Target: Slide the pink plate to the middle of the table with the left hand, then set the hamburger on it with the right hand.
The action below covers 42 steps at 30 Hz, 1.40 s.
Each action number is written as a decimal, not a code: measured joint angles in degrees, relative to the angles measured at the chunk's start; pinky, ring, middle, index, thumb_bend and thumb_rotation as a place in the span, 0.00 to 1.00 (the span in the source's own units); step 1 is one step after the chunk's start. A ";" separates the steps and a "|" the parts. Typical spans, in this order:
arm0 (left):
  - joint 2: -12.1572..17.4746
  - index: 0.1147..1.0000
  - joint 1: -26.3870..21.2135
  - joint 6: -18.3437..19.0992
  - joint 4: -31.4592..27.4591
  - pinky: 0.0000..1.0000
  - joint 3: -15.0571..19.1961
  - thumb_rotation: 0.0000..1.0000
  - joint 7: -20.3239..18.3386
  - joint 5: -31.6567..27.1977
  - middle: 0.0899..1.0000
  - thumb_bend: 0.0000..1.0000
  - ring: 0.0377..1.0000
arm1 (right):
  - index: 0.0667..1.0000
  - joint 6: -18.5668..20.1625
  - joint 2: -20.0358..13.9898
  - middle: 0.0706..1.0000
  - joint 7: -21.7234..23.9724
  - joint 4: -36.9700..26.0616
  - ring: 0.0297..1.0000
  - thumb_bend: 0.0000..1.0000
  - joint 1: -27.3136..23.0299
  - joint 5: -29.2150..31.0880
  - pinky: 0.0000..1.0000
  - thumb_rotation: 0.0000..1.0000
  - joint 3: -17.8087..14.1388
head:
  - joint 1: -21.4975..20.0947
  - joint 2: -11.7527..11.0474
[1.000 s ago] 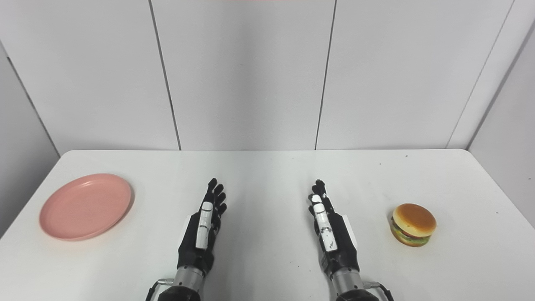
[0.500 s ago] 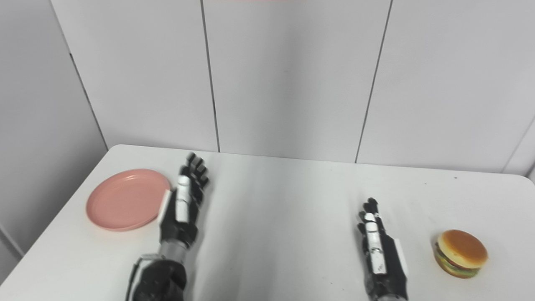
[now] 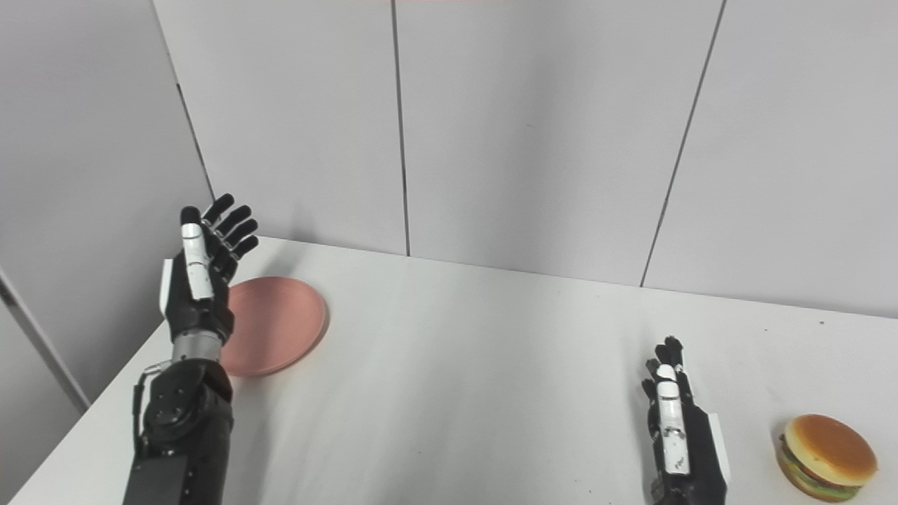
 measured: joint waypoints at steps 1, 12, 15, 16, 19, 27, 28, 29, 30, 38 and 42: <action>0.62 0.67 -0.02 -0.38 1.00 0.71 0.59 1.00 0.06 -0.17 0.68 0.84 0.69 | 1.00 0.00 -0.02 0.99 -0.02 -0.01 1.00 0.44 0.03 -0.24 1.00 0.98 0.05 | 0.00 0.00; 6.24 0.61 -0.44 -5.34 13.29 0.64 5.57 1.00 3.31 -1.21 0.63 0.85 0.65 | 1.00 2.52 -0.06 1.00 -0.48 -2.56 1.00 0.42 0.23 -0.64 1.00 0.96 0.53 | 0.44 -0.18; 7.10 0.62 -0.43 -6.86 15.94 0.65 5.53 1.00 4.09 -0.69 0.64 0.85 0.65 | 1.00 3.95 -0.13 1.00 -0.46 -3.75 1.00 0.41 0.57 -0.51 1.00 0.95 0.75 | 0.44 -0.26; 7.31 0.62 -0.43 -7.12 17.08 0.66 5.53 1.00 4.12 -0.74 0.64 0.86 0.66 | 1.00 4.10 -0.14 1.00 -0.45 -3.94 1.00 0.41 0.58 -0.44 1.00 0.94 0.77 | 0.44 -0.26; 8.03 0.63 -0.43 -7.79 20.26 0.70 5.35 1.00 3.82 -1.01 0.65 0.87 0.68 | 1.00 4.70 -0.17 1.00 -0.49 -4.00 1.00 0.42 0.61 -0.39 1.00 0.92 0.73 | 0.44 -0.35; 8.42 0.66 -0.44 -9.96 26.46 0.67 4.16 1.00 1.39 -1.81 0.68 0.85 0.69 | 1.00 4.95 -0.28 1.00 -0.67 -4.21 1.00 0.42 0.63 -0.22 1.00 0.93 0.71 | 0.70 -0.44; 8.42 0.66 -0.49 -10.45 27.22 0.66 3.83 1.00 1.06 -2.05 0.67 0.85 0.69 | 1.00 4.95 -0.36 1.00 -0.61 -4.20 1.00 0.43 0.63 -0.13 1.00 0.93 0.70 | 0.70 -0.44; 8.39 0.66 -0.49 -10.65 27.69 0.67 3.26 1.00 0.70 -2.13 0.68 0.85 0.69 | 1.00 4.95 -0.47 1.00 -0.54 -4.20 1.00 0.42 0.63 -0.07 1.00 0.94 0.72 | 0.70 -0.44; 8.28 0.66 -0.49 -10.68 28.01 0.68 2.65 1.00 0.59 -2.15 0.68 0.85 0.70 | 1.00 4.95 -0.63 1.00 -0.52 -4.20 1.00 0.41 0.63 -0.09 1.00 0.95 0.72 | 0.70 -0.44; 6.92 0.70 -1.73 -14.36 30.39 0.71 -1.27 1.00 0.12 -1.85 0.71 0.83 0.73 | 1.00 4.95 -0.70 1.00 -0.73 -4.25 1.00 0.41 0.67 -0.32 1.00 0.94 0.75 | 0.53 -0.18; 6.16 0.70 -1.94 -14.69 30.46 0.72 -2.46 1.00 0.19 -0.88 0.71 0.83 0.72 | 1.00 4.95 -0.66 1.00 -0.76 -4.82 1.00 0.39 0.69 -0.44 1.00 0.96 0.95 | 0.36 -0.26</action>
